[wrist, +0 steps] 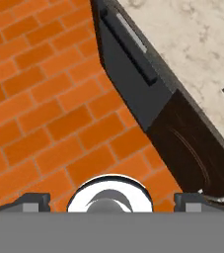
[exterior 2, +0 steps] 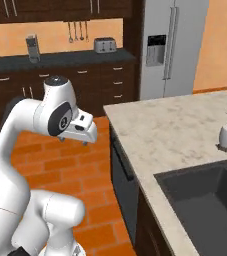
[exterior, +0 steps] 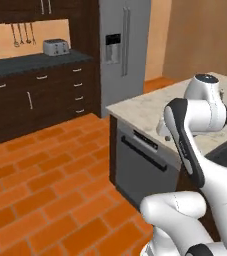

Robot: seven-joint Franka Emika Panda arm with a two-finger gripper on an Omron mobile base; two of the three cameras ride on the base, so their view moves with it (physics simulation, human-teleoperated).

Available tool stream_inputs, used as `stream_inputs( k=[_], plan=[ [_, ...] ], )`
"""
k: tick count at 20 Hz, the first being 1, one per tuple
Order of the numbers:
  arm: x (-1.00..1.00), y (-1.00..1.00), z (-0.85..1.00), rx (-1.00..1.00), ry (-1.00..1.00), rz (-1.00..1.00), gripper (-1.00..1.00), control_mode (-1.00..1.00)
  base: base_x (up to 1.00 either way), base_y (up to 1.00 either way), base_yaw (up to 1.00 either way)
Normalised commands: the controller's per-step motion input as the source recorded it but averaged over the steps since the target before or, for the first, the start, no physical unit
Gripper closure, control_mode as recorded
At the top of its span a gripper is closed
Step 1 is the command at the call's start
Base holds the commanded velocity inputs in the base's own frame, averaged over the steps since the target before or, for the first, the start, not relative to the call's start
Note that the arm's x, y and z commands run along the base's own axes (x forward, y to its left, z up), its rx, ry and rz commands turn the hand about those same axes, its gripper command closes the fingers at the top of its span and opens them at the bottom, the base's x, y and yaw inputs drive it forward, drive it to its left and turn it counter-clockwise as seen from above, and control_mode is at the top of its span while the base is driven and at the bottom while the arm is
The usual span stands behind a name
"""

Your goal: Navigate to the microwave.

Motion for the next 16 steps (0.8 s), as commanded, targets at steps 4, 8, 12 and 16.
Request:
stream_inputs(
  k=[4,8,12,16],
  plan=[
    [0.00,0.00,0.00,0.00,0.00,0.00,-1.00,1.00,0.62,0.00,0.74],
    [0.00,0.00,0.00,0.00,0.00,0.00,-1.00,1.00,0.83,0.00,0.67],
    [0.00,0.00,0.00,0.00,0.00,0.00,-1.00,1.00,0.90,0.00,0.70],
    [0.00,0.00,0.00,0.00,0.00,0.00,-1.00,1.00,0.69,0.00,0.77]
  ],
)
